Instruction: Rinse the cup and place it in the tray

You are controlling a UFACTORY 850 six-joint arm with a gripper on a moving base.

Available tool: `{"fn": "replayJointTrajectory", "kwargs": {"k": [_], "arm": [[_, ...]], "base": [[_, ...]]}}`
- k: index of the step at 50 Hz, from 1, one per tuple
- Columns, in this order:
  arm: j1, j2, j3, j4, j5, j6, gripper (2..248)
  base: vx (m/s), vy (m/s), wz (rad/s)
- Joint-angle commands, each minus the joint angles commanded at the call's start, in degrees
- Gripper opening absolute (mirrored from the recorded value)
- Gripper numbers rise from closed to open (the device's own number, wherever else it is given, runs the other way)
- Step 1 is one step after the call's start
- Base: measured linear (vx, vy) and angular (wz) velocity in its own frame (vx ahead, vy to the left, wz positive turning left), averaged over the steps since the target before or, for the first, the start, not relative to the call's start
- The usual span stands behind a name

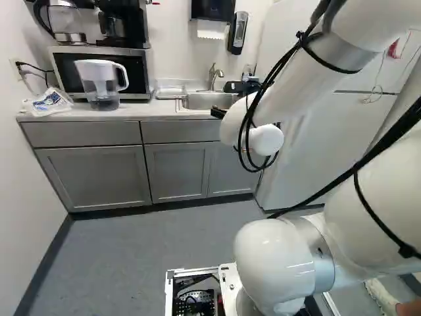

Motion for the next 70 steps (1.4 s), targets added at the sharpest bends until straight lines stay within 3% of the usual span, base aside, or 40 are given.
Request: {"fn": "replayJointTrajectory", "kwargs": {"k": [70], "arm": [[0.00,-0.70,-9.56,0.00,-7.64,0.00,247]], "base": [[0.000,0.000,0.000]]}}
